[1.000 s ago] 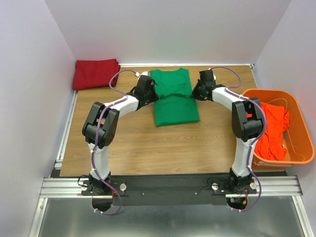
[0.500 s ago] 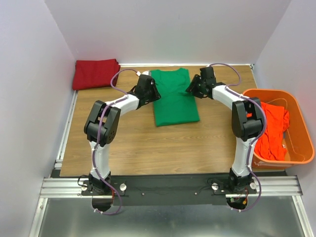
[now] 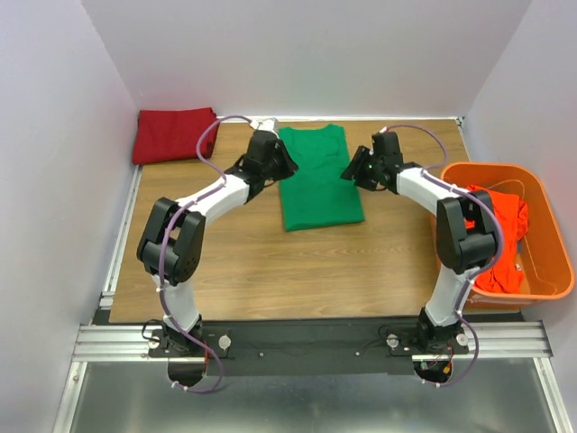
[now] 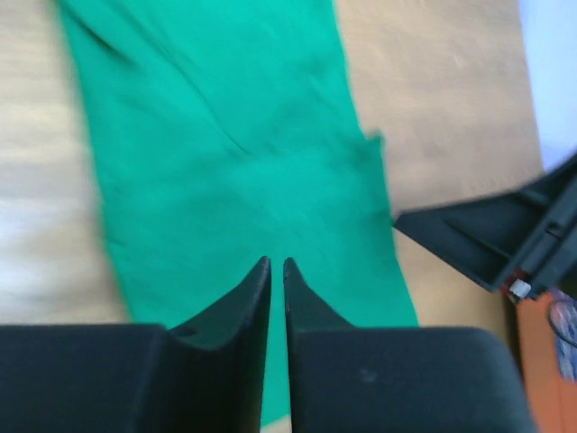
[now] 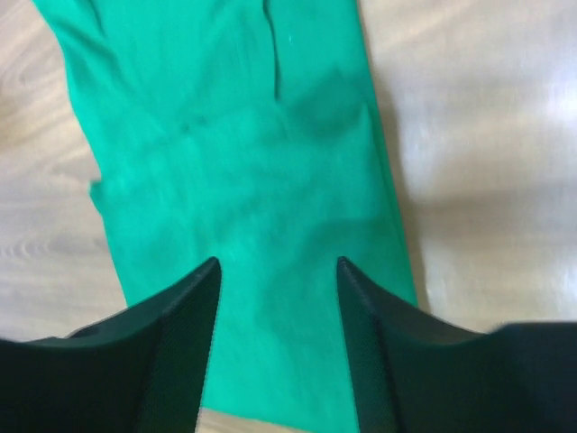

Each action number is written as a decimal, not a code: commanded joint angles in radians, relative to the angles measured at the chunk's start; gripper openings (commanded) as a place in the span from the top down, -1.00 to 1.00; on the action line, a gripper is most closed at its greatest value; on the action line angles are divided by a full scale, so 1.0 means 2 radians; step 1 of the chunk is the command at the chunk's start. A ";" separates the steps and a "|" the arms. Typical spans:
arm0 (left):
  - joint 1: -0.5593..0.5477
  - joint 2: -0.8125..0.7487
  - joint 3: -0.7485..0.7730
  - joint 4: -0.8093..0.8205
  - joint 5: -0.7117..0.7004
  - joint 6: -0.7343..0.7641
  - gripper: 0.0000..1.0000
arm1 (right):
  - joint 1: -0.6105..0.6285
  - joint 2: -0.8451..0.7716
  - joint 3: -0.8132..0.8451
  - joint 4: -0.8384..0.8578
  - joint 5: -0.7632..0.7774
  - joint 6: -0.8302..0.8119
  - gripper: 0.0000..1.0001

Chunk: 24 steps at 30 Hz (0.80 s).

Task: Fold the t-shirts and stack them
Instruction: Fold the folded rectangular tshirt in 1/3 of the way

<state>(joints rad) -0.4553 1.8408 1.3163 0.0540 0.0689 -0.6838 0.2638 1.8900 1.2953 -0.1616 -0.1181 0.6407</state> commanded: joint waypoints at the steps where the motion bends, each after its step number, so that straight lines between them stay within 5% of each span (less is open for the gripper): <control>1: -0.045 -0.008 -0.056 0.024 0.042 -0.016 0.80 | 0.010 -0.047 -0.075 0.020 -0.018 0.012 -0.15; 12: -0.092 0.003 -0.166 0.106 0.079 -0.052 0.99 | 0.012 -0.109 -0.220 0.049 -0.020 0.031 -0.08; 24: -0.091 -0.006 -0.203 0.103 0.071 -0.045 1.00 | 0.012 -0.139 -0.255 0.039 0.006 0.031 0.06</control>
<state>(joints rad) -0.6407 1.8553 0.9306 0.2504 0.2031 -0.7799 0.2825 1.6516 0.8097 -0.0204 -0.1509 0.7074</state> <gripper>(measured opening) 0.004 0.472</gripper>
